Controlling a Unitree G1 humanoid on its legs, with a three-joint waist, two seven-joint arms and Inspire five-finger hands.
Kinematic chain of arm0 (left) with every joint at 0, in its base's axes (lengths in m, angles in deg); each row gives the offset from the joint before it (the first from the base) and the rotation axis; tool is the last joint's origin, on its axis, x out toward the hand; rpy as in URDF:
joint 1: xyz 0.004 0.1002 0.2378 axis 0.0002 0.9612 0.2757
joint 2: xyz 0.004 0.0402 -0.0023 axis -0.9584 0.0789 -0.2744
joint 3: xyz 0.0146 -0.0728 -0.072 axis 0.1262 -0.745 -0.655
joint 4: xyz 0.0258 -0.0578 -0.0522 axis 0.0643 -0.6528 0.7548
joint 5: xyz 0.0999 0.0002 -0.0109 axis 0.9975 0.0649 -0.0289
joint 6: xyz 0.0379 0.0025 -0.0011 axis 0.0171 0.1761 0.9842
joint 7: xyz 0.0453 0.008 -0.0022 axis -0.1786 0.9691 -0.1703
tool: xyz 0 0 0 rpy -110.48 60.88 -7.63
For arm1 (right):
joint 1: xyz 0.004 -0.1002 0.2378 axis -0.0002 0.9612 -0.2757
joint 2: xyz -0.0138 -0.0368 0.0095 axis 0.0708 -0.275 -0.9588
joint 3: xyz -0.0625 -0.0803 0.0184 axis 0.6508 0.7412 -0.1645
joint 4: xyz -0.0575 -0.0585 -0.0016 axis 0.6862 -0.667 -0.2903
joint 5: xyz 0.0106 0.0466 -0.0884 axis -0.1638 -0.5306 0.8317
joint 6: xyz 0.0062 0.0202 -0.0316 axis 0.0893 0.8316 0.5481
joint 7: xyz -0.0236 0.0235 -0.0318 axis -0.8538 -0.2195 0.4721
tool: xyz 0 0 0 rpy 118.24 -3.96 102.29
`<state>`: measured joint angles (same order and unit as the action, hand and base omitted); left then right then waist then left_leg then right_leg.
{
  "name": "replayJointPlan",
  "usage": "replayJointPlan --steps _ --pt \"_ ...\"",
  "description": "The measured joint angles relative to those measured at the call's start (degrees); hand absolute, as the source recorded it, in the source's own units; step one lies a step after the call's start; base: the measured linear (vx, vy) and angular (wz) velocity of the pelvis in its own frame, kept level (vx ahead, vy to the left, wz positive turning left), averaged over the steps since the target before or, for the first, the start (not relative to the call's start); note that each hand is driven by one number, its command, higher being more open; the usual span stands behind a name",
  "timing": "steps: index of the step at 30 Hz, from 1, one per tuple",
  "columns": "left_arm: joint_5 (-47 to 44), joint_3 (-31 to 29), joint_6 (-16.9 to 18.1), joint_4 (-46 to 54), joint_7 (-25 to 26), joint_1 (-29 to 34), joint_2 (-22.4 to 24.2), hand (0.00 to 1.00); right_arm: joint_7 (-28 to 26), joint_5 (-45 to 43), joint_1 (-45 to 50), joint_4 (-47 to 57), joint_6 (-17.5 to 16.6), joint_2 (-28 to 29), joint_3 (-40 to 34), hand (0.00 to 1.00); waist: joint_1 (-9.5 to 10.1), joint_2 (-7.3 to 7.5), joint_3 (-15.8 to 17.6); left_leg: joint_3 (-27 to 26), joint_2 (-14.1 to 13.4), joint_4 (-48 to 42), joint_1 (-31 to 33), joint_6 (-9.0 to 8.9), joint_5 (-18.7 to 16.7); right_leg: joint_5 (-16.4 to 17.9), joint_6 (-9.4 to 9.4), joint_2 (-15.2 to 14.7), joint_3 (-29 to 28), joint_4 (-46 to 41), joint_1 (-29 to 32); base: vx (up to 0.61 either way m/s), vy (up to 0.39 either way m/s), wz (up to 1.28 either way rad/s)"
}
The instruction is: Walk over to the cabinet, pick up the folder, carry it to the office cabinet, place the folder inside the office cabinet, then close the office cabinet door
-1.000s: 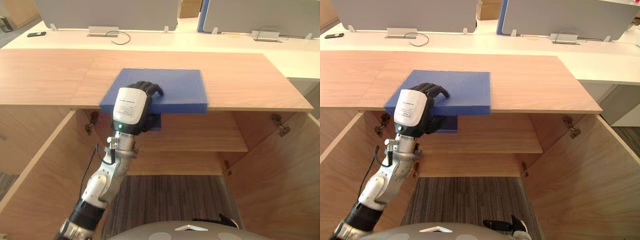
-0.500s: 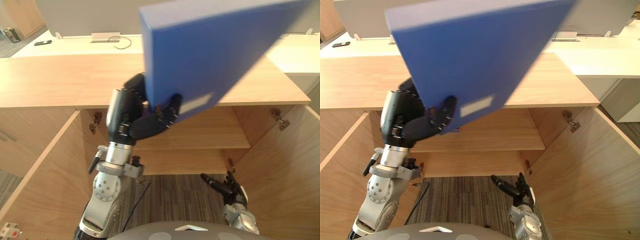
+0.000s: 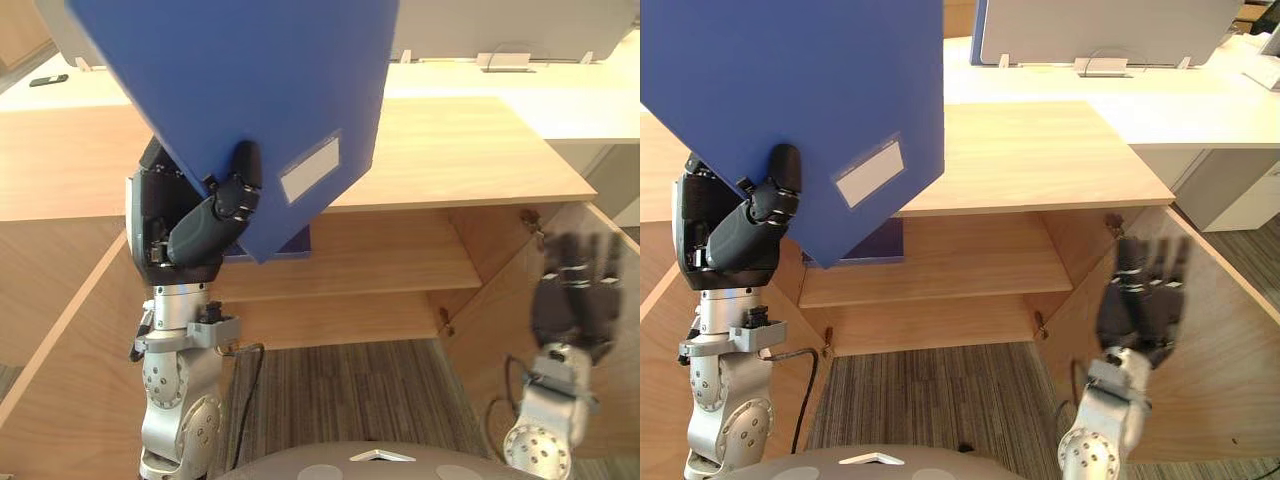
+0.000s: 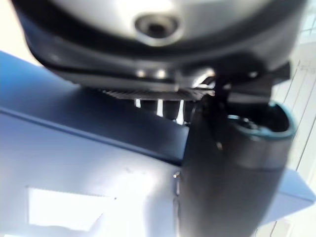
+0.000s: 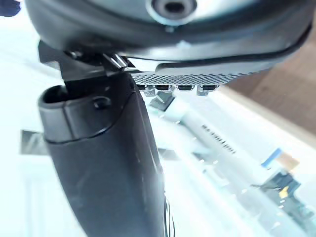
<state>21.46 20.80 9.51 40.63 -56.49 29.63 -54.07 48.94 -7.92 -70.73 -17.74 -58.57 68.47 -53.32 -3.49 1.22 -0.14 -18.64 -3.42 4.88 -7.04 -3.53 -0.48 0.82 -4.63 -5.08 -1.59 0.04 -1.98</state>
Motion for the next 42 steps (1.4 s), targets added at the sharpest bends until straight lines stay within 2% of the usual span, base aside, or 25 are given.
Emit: replayJointPlan --steps 3,7,9,11,12,15,19,27,31,32,34,39,40,42 --pt "-3.6 -1.0 0.0 -3.6 -2.1 -0.1 0.1 0.00 -1.7 0.1 -3.0 3.8 -1.3 -0.5 -0.3 1.00 -0.02 -0.04 0.0 -0.2 0.0 0.0 -0.3 0.01 0.0 0.0 -0.05 0.0 -0.1 0.0 -0.1 -0.03 -0.011 -0.04" --pt "-6.5 -0.6 -0.9 -8.3 -5.1 -0.3 0.1 0.00 -3.7 0.7 -5.4 4.4 -0.5 -3.5 2.6 1.00 0.01 -0.19 0.0 -0.2 0.1 0.0 -0.3 0.06 -0.1 0.0 -0.10 0.0 -0.2 0.0 -0.1 -0.03 -0.016 -0.02" --pt "-6.6 -0.3 -1.6 -11.8 -6.8 -1.3 0.0 0.00 -5.2 4.2 -6.6 4.0 2.6 -7.8 5.4 1.00 0.10 -0.50 0.1 -0.2 0.2 0.0 -0.3 0.09 -0.1 -0.1 -0.15 -0.1 -0.2 0.0 -0.1 -0.02 -0.007 0.00" --pt "-6.8 0.0 -2.3 -13.7 -7.6 -2.3 -0.3 0.00 -6.8 5.9 -8.3 2.8 4.4 -11.7 7.7 1.00 0.06 -0.72 0.2 -0.2 0.2 0.0 -0.3 0.11 -0.1 -0.1 -0.22 -0.1 -0.2 0.0 -0.1 0.00 0.000 0.00" --pt "-7.8 0.3 -2.3 -15.2 -9.1 -3.5 -0.5 0.00 -9.1 8.7 -10.8 0.7 6.3 -15.9 10.2 1.00 0.06 -0.85 0.3 -0.2 0.3 0.0 -0.3 0.14 -0.1 -0.1 -0.26 -0.1 -0.2 0.0 -0.1 0.00 0.000 0.00" --pt "-8.2 1.7 -2.4 -17.8 -11.2 -6.5 -1.7 0.00 -12.5 11.8 -17.3 -5.8 9.4 -23.6 15.1 1.00 0.28 -0.85 0.3 -0.1 0.3 0.0 -0.2 0.20 0.0 -0.2 -0.44 -0.1 -0.2 -0.1 0.0 0.00 0.000 0.00" --pt "-8.3 4.2 -2.4 -20.7 -14.3 -9.3 -4.0 0.00 -15.2 11.9 -25.1 -13.4 11.9 -29.6 20.3 1.00 0.88 -0.86 0.3 0.2 0.3 0.0 0.0 0.26 0.0 -0.5 -0.88 -0.1 -0.1 -0.1 0.0 0.00 -0.008 0.05" --pt "-11.2 6.1 -2.7 -24.7 -17.2 -11.7 -5.8 0.00 -16.1 11.8 -34.5 -23.2 12.4 -36.4 25.7 1.00 1.13 -0.86 0.3 1.3 0.9 0.0 0.4 0.71 0.1 -0.9 -1.50 -0.8 0.8 -0.3 0.0 -0.01 0.002 0.06" --pt "-13.2 6.7 -2.7 -26.8 -18.7 -13.1 -7.0 0.00 -16.0 11.8 -39.7 -28.1 12.7 -37.3 29.0 1.00 1.27 -0.83 0.3 1.8 0.9 -0.4 0.5 0.89 0.1 -1.0 -1.49 -1.0 1.2 -0.4 -0.1 -0.03 -0.009 0.06" --pt "-14.0 6.6 -2.7 -27.0 -18.7 -13.3 -7.4 0.00 -16.0 11.8 -41.6 -29.6 12.8 -37.4 30.3 0.00 1.39 -0.82 0.3 1.9 0.9 -0.8 0.7 1.01 0.0 -1.0 -1.47 -1.1 1.2 -0.4 -0.1 -0.04 -0.021 0.01" --pt "-15.5 6.6 -2.7 -27.1 -18.8 -13.3 -7.9 0.00 -16.0 11.7 -44.0 -31.1 12.8 -38.8 32.8 0.00 1.56 -0.82 0.3 1.9 0.9 -0.8 0.8 1.01 0.0 -1.0 -1.44 -1.1 1.2 -0.4 -0.1 -0.04 -0.023 0.00" --pt "-21.7 7.5 -2.0 -28.8 -19.5 -13.4 -11.7 0.00 -16.0 8.8 -52.7 -32.2 14.3 -48.3 45.8 0.00 1.97 -0.80 0.3 2.0 0.9 -1.2 1.1 1.02 0.0 -1.2 -1.11 -1.0 1.3 0.0 -0.2 -0.04 -0.025 0.00" --pt "-22.7 8.0 -1.9 -29.0 -19.8 -13.4 -12.9 1.00 -16.7 7.1 -54.2 -32.1 15.0 -50.5 48.1 0.00 2.16 -0.79 0.3 2.0 0.9 -1.2 1.1 1.02 0.0 -1.3 -1.05 -1.0 1.3 -0.1 -0.2 0.00 0.000 0.00" --pt "-24.6 10.0 -1.5 -29.7 -20.1 -13.7 -15.9 1.00 -18.2 5.1 -54.9 -31.6 15.7 -53.7 50.4 0.00 2.67 -0.68 0.2 2.0 0.7 -1.5 1.2 0.95 0.0 -1.4 -0.84 -0.9 1.3 -0.1 -0.2 -0.02 -0.009 0.01"
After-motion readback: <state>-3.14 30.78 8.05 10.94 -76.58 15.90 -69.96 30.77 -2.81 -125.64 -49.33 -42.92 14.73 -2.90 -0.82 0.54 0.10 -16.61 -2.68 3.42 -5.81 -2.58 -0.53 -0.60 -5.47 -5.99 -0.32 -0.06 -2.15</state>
